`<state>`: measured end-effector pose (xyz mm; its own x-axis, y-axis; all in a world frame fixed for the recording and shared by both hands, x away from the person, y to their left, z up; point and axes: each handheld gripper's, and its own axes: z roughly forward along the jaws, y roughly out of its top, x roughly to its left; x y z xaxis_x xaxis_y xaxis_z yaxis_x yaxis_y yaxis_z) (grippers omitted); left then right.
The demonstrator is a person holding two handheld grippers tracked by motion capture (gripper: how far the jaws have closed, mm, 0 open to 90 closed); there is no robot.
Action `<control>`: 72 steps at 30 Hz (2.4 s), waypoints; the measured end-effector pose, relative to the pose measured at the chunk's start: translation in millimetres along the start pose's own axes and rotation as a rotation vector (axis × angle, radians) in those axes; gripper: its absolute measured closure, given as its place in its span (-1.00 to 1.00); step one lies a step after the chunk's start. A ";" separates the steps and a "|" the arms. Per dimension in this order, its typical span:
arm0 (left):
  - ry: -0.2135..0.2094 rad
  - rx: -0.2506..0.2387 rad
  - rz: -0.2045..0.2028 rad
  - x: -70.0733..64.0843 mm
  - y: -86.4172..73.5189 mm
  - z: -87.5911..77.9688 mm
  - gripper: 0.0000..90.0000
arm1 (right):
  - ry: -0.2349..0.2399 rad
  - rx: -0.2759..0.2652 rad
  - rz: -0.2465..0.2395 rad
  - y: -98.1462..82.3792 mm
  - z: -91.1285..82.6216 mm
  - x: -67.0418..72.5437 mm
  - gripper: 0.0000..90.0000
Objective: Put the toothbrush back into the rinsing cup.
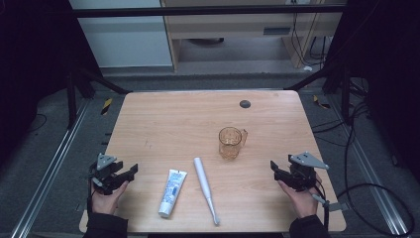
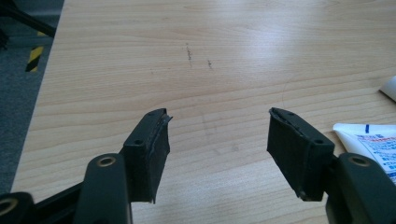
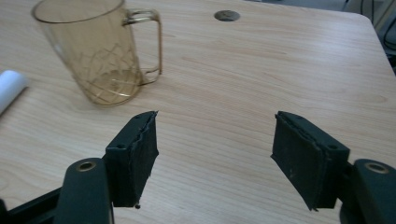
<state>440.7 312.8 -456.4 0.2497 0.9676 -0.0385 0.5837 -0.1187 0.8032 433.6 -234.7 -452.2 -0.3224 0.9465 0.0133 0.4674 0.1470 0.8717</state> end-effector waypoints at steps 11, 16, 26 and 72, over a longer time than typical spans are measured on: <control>-0.008 0.002 0.013 -3.7 -9.0 -6.1 -0.09 | 0.131 0.026 -0.044 2.5 -6.3 24.9 -0.01; 0.002 -0.001 0.024 -5.3 -8.9 -4.7 -0.03 | 0.211 0.049 -0.056 3.3 -3.5 39.4 0.15; 0.011 0.012 0.038 -5.8 -7.4 -0.7 0.10 | 0.318 0.114 -0.117 0.7 7.9 69.2 0.37; -0.002 0.042 0.091 -11.0 -6.7 5.0 0.22 | 0.560 0.305 -0.279 -25.1 45.2 162.6 0.98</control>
<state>438.0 301.8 -464.4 0.3046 0.9519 0.0324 0.5906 -0.2155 0.7777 406.6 -71.5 -494.1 -0.8019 0.5830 0.1308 0.4894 0.5151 0.7037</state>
